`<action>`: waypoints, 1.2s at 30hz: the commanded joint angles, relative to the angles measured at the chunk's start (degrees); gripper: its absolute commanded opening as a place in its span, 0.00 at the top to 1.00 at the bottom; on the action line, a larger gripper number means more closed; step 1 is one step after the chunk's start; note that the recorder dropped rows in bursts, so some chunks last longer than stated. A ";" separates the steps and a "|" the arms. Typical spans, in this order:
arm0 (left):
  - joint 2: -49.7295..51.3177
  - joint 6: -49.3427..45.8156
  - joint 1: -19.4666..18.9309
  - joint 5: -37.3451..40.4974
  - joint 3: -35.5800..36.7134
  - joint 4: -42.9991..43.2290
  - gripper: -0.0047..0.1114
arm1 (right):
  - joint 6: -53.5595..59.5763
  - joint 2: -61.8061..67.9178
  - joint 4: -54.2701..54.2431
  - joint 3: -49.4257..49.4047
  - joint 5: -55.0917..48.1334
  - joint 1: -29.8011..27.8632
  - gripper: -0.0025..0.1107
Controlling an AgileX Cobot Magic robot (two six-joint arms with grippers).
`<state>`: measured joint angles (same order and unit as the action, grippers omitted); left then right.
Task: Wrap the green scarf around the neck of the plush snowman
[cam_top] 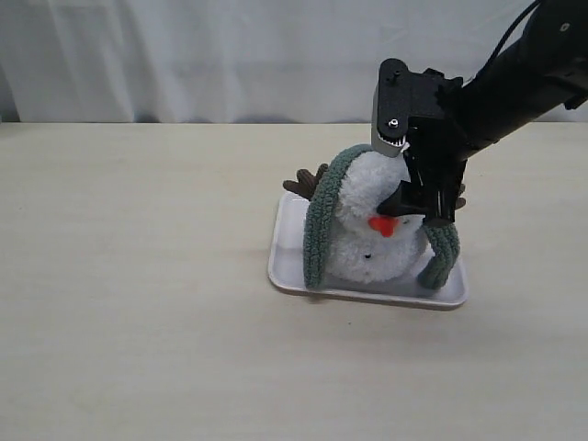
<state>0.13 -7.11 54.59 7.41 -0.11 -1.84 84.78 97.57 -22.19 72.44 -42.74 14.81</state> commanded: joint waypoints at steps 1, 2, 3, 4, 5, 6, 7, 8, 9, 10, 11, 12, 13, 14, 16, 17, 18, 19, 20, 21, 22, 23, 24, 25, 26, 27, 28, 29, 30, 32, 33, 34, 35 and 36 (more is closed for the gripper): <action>-0.13 0.01 0.13 -1.80 0.11 -0.76 0.96 | -3.54 -0.05 -1.65 0.11 -0.12 0.03 0.25; -0.13 0.01 0.13 -1.80 0.11 -0.76 0.96 | -4.08 -0.16 -1.54 0.11 -0.12 0.03 0.25; -0.13 0.01 0.13 -1.80 0.11 -0.76 0.96 | -4.07 -0.35 -1.54 0.11 0.59 0.03 0.25; -0.13 0.01 0.13 -1.80 0.11 -0.76 0.96 | -4.07 -0.42 -1.54 0.11 1.48 0.03 0.25; -0.13 0.01 0.13 -1.80 0.11 -0.76 0.96 | -4.07 -0.74 -1.54 0.22 2.32 0.03 0.25; -0.13 0.01 0.13 -1.80 0.11 -0.76 0.96 | -4.69 -1.18 -1.54 0.22 2.62 0.03 0.26; -0.13 0.01 0.13 -1.80 0.11 -0.76 0.96 | -5.88 -1.69 -1.54 0.22 2.49 0.03 0.26; -0.13 0.01 0.13 -1.80 0.11 -0.76 0.96 | -6.72 -2.14 -1.54 0.22 2.38 0.03 0.26; -0.13 0.01 0.13 -1.80 0.11 -0.76 0.96 | -6.70 -2.62 -1.54 0.22 2.38 0.03 0.26; -0.13 0.01 0.13 -1.80 0.11 -0.76 0.96 | -6.70 -3.02 -1.54 0.22 2.38 0.03 0.26; -0.13 0.01 0.13 -1.80 0.11 -0.76 0.96 | -6.70 -3.12 -1.54 0.22 2.38 0.03 0.25; -0.13 0.01 0.13 -1.80 0.11 -0.76 0.96 | -6.70 -3.20 -1.54 0.22 2.25 0.03 0.24; -0.13 0.01 0.13 -1.80 0.11 -0.76 0.96 | -6.70 -3.20 -1.54 0.22 2.00 0.03 0.23; -0.13 0.01 0.13 -1.80 0.11 -0.76 0.96 | -6.70 -3.20 -1.07 0.22 2.18 0.03 0.16; -0.13 0.01 0.13 -1.80 0.11 -0.76 0.96 | -6.95 -3.20 -0.92 0.22 2.36 0.03 0.01; -0.13 0.01 0.13 -1.80 0.11 -0.76 0.96 | -7.81 -3.20 -0.92 0.22 2.36 0.03 0.01; -0.13 0.01 0.13 -1.80 0.11 -0.76 0.96 | -8.61 -3.20 -0.92 0.22 2.21 0.03 0.01; -0.13 0.01 0.13 -1.80 0.11 -0.76 0.96 | -9.66 -3.44 -0.92 0.22 1.46 0.03 0.01; -0.13 0.01 0.13 -1.80 0.11 -0.76 0.96 | -11.40 -3.94 -1.21 0.22 0.18 0.03 0.01; -0.13 0.01 0.13 -1.80 0.11 -0.76 0.96 | -16.33 -5.01 -1.37 0.22 0.37 0.03 0.01; -0.13 0.01 0.13 -1.80 0.11 -0.76 0.96 | -20.31 -5.94 -1.52 0.45 0.85 0.03 0.01; -0.13 0.01 0.13 -1.80 0.11 -0.76 0.96 | -27.05 -7.23 -1.52 1.52 0.15 0.03 0.01; -0.13 0.01 0.13 -1.80 0.11 -0.76 0.96 | -29.70 -8.11 -1.39 2.90 -2.44 0.03 0.01; -0.13 0.01 0.13 -1.80 0.11 -0.76 0.96 | -31.52 -9.00 -1.67 5.68 -8.78 0.03 0.01; -0.13 0.01 0.13 -1.80 0.11 -0.76 0.96 | -32.63 -9.27 -2.88 7.21 -12.88 0.03 0.01; -0.13 0.01 0.13 -1.80 0.11 -0.76 0.96 | -35.18 -9.41 -6.19 9.57 -17.69 0.03 0.01; -0.13 0.01 0.13 -1.80 0.11 -0.76 0.96 | -36.10 -9.41 -8.59 10.76 -20.01 0.03 0.01; -0.13 0.01 0.13 -1.80 0.11 -0.76 0.96 | -36.11 -9.41 -12.55 11.38 -22.96 0.03 0.01; -0.13 0.01 0.13 -1.80 0.11 -0.76 0.96 | -36.11 -9.41 -15.56 11.38 -24.49 0.03 0.01; -0.13 0.01 0.13 -1.80 0.11 -0.76 0.96 | -36.11 -9.41 -20.70 11.38 -27.22 0.03 0.01; -0.13 0.01 0.13 -1.80 0.11 -0.76 0.96 | -36.11 -9.41 -22.03 11.38 -27.22 0.03 0.01; -0.13 0.01 0.13 -1.80 0.11 -0.76 0.96 | -36.01 -9.41 -23.56 11.38 -27.22 0.03 0.01; -0.13 0.01 0.13 -1.80 0.11 -0.76 0.96 | -36.01 -9.41 -24.92 11.38 -27.22 0.03 0.01; -0.13 0.01 0.13 -1.80 0.11 -0.76 0.96 | -36.01 -9.41 -25.83 11.38 -27.22 0.03 0.01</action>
<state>0.13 -7.11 54.59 7.41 -0.11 -1.84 48.96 88.54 -43.77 83.39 -69.10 14.81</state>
